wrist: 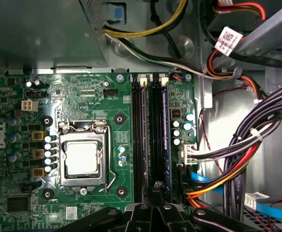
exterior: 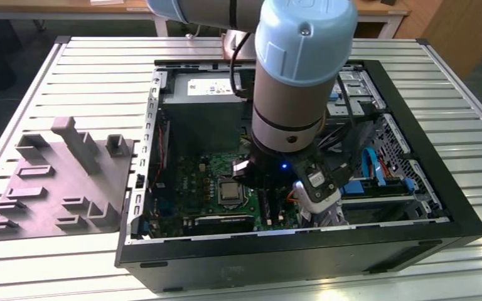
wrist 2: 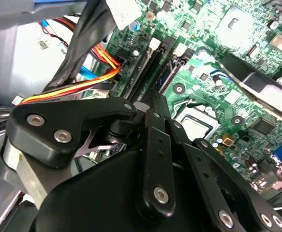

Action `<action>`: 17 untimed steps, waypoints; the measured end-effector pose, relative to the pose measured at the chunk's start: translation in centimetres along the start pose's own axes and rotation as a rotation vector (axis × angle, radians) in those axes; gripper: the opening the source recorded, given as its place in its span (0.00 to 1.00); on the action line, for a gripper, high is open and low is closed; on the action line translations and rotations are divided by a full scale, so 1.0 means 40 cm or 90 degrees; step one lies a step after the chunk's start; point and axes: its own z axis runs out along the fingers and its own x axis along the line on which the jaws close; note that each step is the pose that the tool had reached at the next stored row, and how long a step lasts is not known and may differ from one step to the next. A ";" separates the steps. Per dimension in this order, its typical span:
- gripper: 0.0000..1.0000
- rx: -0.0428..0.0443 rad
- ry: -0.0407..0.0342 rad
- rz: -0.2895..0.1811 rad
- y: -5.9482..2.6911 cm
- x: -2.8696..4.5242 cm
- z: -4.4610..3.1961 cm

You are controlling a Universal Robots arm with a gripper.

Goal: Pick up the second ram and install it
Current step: 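Press down the second ram until it locks into place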

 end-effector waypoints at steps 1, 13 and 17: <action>0.10 0.0001 0.0000 0.000 0.000 0.003 0.001; 0.10 0.0003 0.0003 0.000 -0.007 0.005 0.010; 0.10 0.0009 0.0005 0.000 -0.008 0.005 0.018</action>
